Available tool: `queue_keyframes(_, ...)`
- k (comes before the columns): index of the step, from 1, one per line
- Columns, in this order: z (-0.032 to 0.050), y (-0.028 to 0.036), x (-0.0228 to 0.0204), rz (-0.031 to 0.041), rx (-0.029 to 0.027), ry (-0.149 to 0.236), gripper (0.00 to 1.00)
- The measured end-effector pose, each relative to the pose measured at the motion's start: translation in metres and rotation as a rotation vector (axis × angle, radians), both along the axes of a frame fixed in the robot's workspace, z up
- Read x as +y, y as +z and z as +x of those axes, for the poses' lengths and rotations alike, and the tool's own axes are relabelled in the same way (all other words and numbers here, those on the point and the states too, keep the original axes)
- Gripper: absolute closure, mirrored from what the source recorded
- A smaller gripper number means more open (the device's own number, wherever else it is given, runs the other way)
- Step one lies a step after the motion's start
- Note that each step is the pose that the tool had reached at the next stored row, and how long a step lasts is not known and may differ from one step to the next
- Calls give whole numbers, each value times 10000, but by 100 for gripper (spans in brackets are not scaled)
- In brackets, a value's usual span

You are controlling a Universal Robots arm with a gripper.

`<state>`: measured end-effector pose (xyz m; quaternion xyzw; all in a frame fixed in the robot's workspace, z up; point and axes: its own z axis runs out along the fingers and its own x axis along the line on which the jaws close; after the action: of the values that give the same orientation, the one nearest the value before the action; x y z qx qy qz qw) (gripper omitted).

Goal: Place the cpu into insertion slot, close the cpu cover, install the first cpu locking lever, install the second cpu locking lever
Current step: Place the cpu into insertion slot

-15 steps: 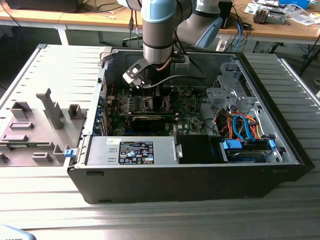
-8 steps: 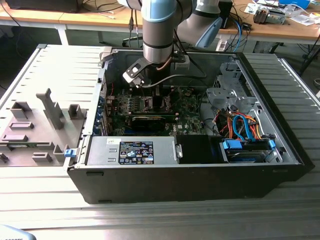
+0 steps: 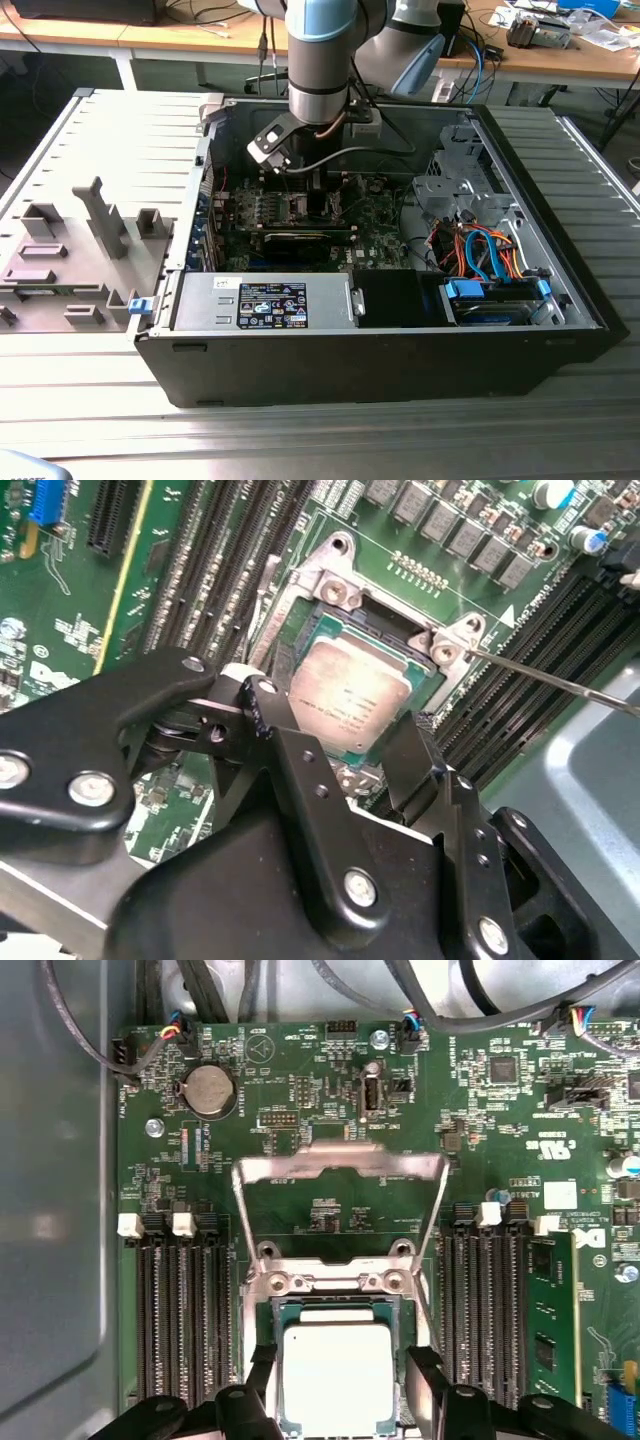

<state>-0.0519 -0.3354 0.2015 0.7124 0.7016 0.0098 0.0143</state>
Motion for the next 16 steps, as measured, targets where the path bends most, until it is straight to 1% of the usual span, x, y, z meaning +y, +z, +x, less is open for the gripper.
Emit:
queue_keyframes(2,1,2,2,28,2,-1,38)
queue_keyframes(4,2,16,3,41,0,-2,38)
queue_keyframes(8,2,18,3,35,1,24,38)
queue_keyframes(9,1,20,1,26,7,40,46)
queue_keyframes(10,1,20,2,28,6,46,46)
queue_keyframes(11,2,20,2,30,5,51,51)
queue_keyframes(12,2,19,2,33,4,52,52)
queue_keyframes(16,5,18,1,33,4,51,52)
